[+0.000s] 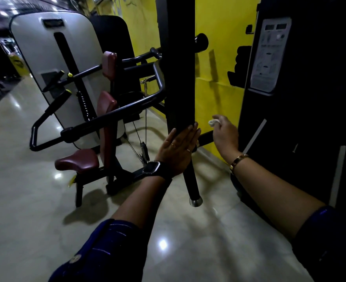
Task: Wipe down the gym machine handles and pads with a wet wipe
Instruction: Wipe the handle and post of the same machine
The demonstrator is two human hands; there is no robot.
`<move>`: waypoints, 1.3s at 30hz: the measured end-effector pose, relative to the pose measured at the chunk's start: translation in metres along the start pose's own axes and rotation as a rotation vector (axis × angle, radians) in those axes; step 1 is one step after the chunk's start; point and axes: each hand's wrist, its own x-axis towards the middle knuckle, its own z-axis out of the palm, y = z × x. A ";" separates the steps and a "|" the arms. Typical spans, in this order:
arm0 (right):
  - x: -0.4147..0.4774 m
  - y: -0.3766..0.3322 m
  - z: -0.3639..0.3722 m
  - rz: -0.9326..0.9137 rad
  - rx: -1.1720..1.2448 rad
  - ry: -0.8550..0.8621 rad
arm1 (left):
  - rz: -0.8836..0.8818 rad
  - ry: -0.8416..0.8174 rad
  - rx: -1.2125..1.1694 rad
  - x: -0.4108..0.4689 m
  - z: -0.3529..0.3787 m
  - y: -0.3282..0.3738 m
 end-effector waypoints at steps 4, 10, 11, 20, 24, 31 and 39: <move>-0.030 -0.001 0.016 -0.511 -0.284 -0.043 | -0.003 -0.006 0.004 -0.001 0.000 -0.002; -0.043 0.015 0.017 -0.595 -0.351 0.035 | -0.006 -0.042 -0.025 -0.001 -0.003 -0.002; -0.042 0.016 0.015 -0.582 -0.355 0.034 | -0.004 -0.037 -0.036 -0.001 -0.003 -0.002; -0.079 0.039 0.016 -0.560 -0.275 0.007 | -0.253 0.044 -0.312 -0.009 -0.006 0.001; -0.115 0.051 0.027 -0.733 -0.421 -0.111 | -0.493 0.009 -0.503 -0.014 -0.009 0.008; -0.177 0.146 0.049 -1.142 -0.952 -0.378 | -0.597 -0.130 -0.632 -0.025 -0.019 0.011; -0.134 0.033 0.017 -1.051 -0.565 -0.235 | -0.568 -0.236 -0.659 -0.026 -0.027 0.005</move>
